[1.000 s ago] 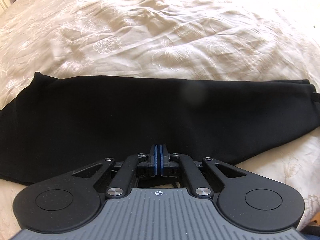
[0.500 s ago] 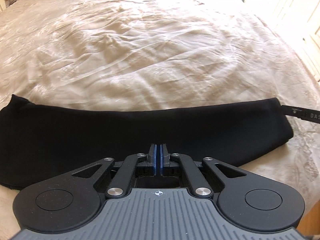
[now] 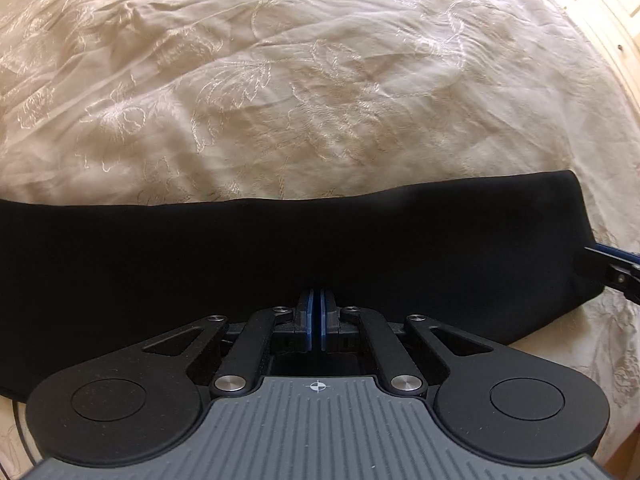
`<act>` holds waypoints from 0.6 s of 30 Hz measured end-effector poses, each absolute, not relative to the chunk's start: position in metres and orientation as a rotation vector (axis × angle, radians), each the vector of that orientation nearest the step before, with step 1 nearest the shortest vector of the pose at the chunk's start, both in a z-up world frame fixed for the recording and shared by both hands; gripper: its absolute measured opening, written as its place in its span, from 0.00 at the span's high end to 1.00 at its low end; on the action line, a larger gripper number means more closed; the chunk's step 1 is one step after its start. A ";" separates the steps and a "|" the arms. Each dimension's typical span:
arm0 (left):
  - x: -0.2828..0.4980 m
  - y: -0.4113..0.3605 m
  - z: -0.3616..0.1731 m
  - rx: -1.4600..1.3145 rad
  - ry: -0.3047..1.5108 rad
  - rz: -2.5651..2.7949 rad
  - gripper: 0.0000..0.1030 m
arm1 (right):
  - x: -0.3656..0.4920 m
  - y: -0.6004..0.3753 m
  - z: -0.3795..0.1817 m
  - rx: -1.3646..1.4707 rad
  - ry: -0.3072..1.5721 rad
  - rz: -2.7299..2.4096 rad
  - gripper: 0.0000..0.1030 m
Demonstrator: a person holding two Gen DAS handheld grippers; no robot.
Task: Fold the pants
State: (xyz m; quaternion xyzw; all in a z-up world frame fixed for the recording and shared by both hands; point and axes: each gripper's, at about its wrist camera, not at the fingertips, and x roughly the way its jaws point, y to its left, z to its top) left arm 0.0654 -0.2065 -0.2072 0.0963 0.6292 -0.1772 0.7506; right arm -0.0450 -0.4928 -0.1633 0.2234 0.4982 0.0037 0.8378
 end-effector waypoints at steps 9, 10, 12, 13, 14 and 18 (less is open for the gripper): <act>0.065 -0.207 -0.212 0.232 1.388 -0.369 0.97 | -0.031 -0.506 -0.191 0.579 1.160 0.087 0.53; 0.066 -0.211 -0.213 0.238 1.389 -0.365 0.97 | -0.030 -0.507 -0.196 0.608 1.160 0.100 0.52; 0.066 -0.214 -0.213 0.244 1.391 -0.360 0.97 | -0.025 -0.509 -0.206 0.660 1.159 0.123 0.51; 0.066 -0.213 -0.213 0.244 1.392 -0.359 0.97 | -0.023 -0.510 -0.211 0.682 1.161 0.133 0.50; 0.067 -0.214 -0.214 0.243 1.393 -0.359 0.97 | -0.019 -0.510 -0.217 0.710 1.166 0.143 0.48; 0.068 -0.215 -0.215 0.233 1.395 -0.362 0.97 | -0.008 -0.516 -0.226 0.809 1.167 0.152 0.46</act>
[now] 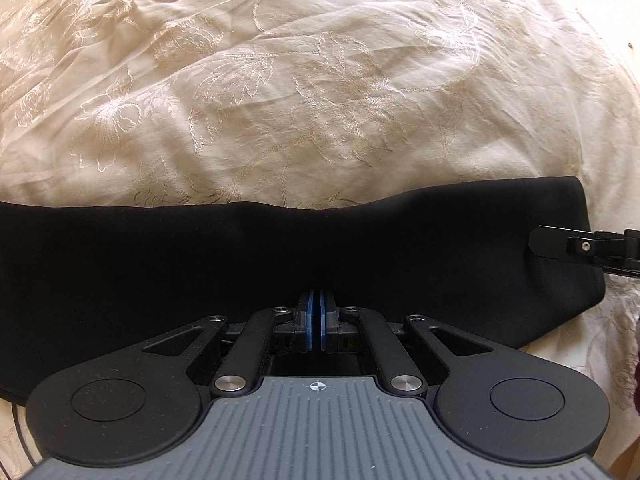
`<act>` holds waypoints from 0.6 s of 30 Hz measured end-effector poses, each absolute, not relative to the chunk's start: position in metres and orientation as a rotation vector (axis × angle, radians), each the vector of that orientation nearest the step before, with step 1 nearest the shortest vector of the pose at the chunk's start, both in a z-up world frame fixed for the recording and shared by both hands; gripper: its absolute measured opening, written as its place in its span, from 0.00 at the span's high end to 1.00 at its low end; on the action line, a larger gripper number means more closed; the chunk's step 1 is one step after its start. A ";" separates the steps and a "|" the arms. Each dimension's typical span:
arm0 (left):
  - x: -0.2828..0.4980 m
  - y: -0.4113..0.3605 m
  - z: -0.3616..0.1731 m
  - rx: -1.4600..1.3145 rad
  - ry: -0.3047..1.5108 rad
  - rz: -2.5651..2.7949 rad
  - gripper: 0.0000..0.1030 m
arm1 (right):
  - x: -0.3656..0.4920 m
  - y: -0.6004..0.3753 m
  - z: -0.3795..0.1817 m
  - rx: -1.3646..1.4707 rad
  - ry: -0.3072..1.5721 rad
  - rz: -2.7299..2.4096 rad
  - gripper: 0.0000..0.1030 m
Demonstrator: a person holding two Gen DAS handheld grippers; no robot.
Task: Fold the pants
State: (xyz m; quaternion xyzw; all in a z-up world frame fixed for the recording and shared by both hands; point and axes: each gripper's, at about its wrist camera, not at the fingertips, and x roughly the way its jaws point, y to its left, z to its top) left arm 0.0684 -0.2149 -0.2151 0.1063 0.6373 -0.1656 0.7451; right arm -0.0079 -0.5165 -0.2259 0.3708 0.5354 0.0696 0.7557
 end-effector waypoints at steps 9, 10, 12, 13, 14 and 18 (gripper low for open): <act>0.083 -0.191 -0.189 0.170 1.338 -0.391 0.96 | -0.021 -0.523 -0.205 0.836 1.129 0.135 0.92; 0.087 -0.189 -0.188 0.160 1.335 -0.383 0.96 | -0.023 -0.520 -0.195 0.820 1.113 0.132 0.92; 0.100 -0.187 -0.195 0.149 1.359 -0.354 0.96 | -0.027 -0.516 -0.181 0.809 1.087 0.133 0.92; 0.106 -0.187 -0.200 0.142 1.377 -0.349 0.96 | -0.029 -0.514 -0.174 0.805 1.074 0.134 0.92; 0.107 -0.188 -0.205 0.138 1.394 -0.350 0.96 | -0.030 -0.511 -0.167 0.801 1.062 0.133 0.92; 0.106 -0.193 -0.202 0.174 1.373 -0.374 0.96 | -0.029 -0.498 -0.148 0.797 1.043 0.139 0.92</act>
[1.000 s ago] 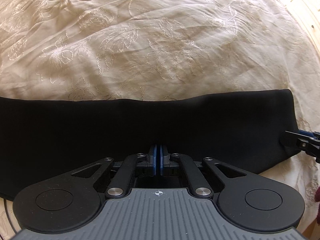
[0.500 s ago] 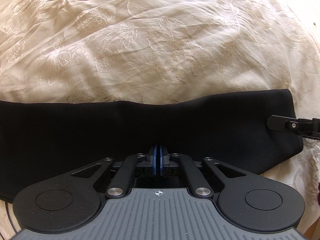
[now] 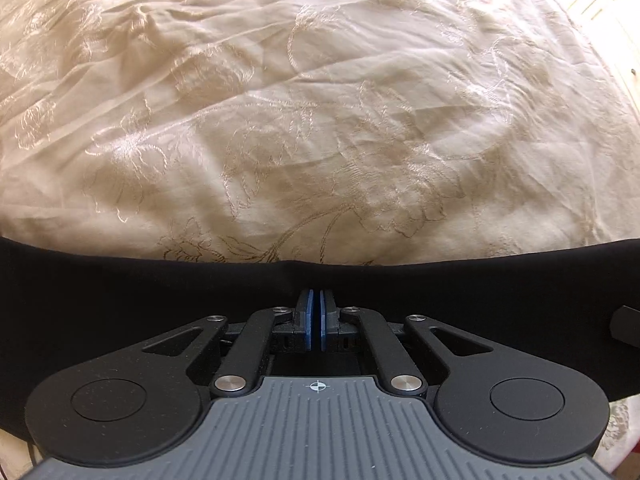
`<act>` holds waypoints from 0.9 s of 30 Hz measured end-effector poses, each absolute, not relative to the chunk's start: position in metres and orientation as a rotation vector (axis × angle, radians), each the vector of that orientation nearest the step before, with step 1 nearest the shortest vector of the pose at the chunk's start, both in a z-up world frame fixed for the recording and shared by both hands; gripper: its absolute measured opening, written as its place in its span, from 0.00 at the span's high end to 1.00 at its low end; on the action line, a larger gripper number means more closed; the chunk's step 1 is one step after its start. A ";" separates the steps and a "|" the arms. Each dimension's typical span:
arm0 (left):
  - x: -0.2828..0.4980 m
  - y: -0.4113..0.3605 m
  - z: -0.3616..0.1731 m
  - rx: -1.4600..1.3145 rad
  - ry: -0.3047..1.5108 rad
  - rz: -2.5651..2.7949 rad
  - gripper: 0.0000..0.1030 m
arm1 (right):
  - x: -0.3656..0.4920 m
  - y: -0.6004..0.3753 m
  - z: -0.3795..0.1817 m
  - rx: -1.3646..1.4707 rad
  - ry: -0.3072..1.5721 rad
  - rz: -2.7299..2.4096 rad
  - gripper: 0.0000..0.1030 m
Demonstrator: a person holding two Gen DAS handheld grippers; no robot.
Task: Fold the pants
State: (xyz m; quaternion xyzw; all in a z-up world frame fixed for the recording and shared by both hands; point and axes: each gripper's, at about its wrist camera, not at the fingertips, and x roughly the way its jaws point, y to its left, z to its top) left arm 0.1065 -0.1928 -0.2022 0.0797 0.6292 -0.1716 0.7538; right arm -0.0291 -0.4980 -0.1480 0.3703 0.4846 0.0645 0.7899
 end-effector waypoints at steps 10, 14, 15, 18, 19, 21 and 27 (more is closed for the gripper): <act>0.046 -0.171 -0.195 0.199 1.402 -0.568 0.96 | -0.024 -0.483 -0.127 0.783 1.030 0.069 0.92; 0.041 -0.165 -0.203 0.203 1.398 -0.603 0.96 | -0.021 -0.471 -0.123 0.777 1.023 0.021 0.92; 0.043 -0.162 -0.200 0.185 1.390 -0.613 0.96 | -0.022 -0.468 -0.120 0.778 1.023 0.005 0.92; 0.049 -0.144 -0.184 0.155 1.337 -0.631 0.95 | -0.023 -0.456 -0.109 0.767 1.010 -0.036 0.91; 0.051 -0.136 -0.180 0.150 1.323 -0.631 0.95 | -0.023 -0.450 -0.104 0.762 1.005 -0.047 0.91; 0.059 -0.115 -0.171 0.130 1.302 -0.624 0.95 | -0.021 -0.436 -0.092 0.750 0.996 -0.068 0.91; 0.092 -0.053 -0.156 0.093 1.276 -0.571 0.95 | -0.004 -0.363 -0.053 0.689 0.945 -0.053 0.91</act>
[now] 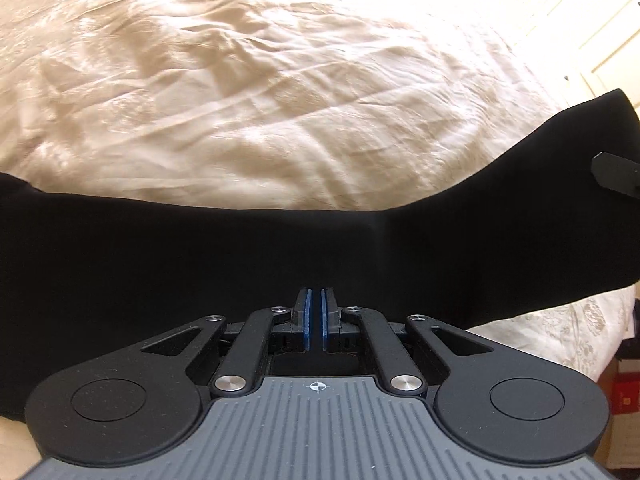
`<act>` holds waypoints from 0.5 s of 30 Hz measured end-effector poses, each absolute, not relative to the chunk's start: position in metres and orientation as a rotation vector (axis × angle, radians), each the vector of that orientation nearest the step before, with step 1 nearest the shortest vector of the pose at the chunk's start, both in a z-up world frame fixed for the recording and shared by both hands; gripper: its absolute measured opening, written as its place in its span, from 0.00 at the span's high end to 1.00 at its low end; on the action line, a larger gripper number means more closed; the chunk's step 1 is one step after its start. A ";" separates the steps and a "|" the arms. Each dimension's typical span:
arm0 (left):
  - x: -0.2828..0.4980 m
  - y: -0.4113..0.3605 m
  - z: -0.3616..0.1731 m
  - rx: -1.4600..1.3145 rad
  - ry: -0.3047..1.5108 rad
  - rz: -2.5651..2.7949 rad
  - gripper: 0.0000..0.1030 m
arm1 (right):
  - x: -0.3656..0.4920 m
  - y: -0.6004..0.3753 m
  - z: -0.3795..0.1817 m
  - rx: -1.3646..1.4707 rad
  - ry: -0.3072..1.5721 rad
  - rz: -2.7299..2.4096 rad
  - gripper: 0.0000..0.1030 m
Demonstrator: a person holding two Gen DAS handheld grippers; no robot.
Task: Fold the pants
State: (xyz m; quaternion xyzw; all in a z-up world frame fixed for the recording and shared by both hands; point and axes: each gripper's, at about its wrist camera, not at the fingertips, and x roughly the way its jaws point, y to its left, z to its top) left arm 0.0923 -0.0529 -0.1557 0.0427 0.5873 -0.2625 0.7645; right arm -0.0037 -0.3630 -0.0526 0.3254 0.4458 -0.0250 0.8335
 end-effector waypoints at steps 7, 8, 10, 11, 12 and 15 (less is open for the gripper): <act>0.119 0.019 -0.153 0.099 1.269 -0.529 0.95 | 0.030 -0.255 -0.058 0.692 0.957 0.045 0.91; 0.121 0.028 -0.153 0.104 1.270 -0.527 0.95 | 0.035 -0.239 -0.065 0.690 0.970 0.059 0.91; 0.126 0.043 -0.154 0.117 1.269 -0.522 0.95 | 0.044 -0.210 -0.080 0.684 0.994 0.075 0.91; 0.128 0.050 -0.155 0.121 1.269 -0.520 0.95 | 0.049 -0.195 -0.088 0.680 1.010 0.079 0.91; 0.129 0.056 -0.155 0.123 1.269 -0.518 0.95 | 0.053 -0.184 -0.096 0.677 1.023 0.080 0.91; 0.133 0.073 -0.156 0.118 1.273 -0.516 0.95 | 0.064 -0.152 -0.122 0.661 1.052 0.063 0.91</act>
